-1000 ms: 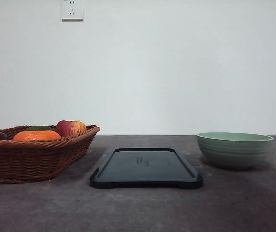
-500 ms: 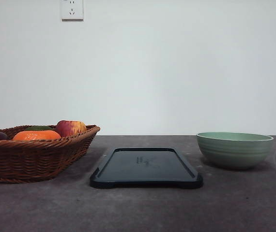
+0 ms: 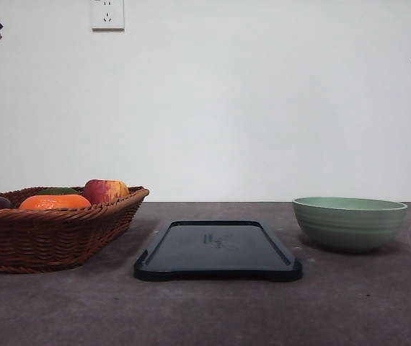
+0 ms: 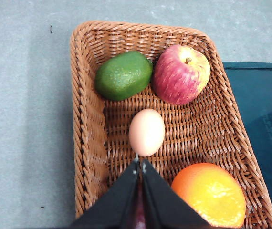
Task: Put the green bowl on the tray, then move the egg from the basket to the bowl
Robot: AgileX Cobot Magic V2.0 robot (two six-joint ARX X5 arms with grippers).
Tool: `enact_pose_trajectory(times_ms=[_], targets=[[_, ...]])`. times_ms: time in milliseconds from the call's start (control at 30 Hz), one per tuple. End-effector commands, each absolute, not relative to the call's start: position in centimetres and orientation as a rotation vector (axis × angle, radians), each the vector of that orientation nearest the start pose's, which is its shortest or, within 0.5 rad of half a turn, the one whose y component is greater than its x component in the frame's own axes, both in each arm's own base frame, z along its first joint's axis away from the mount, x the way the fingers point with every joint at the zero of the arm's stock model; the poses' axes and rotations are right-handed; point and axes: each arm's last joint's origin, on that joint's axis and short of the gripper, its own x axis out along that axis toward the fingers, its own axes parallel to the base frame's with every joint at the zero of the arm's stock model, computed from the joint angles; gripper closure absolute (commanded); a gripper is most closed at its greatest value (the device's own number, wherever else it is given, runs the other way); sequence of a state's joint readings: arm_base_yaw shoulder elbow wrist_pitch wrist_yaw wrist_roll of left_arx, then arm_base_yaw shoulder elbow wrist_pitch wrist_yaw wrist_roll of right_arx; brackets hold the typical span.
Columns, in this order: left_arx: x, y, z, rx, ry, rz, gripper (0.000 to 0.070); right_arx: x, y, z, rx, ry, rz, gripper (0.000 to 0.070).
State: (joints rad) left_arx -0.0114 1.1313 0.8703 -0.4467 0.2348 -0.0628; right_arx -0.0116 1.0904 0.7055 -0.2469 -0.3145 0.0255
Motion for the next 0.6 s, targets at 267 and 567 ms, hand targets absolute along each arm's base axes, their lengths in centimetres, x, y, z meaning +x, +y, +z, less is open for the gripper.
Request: enact_pose_trajectory(times_ms=[267,567], targets=[[23.6,-1.5,28.2,-0.112,0.676,-0.247,0.0347,22.8,0.7,25.1,0.118,0.614,0.295,0.0344],[23.6,-1.7,28.2,-0.109,0.676,-0.254,0.0349,22.9,0.7,26.4,0.170,0.705,0.285,0.0358]])
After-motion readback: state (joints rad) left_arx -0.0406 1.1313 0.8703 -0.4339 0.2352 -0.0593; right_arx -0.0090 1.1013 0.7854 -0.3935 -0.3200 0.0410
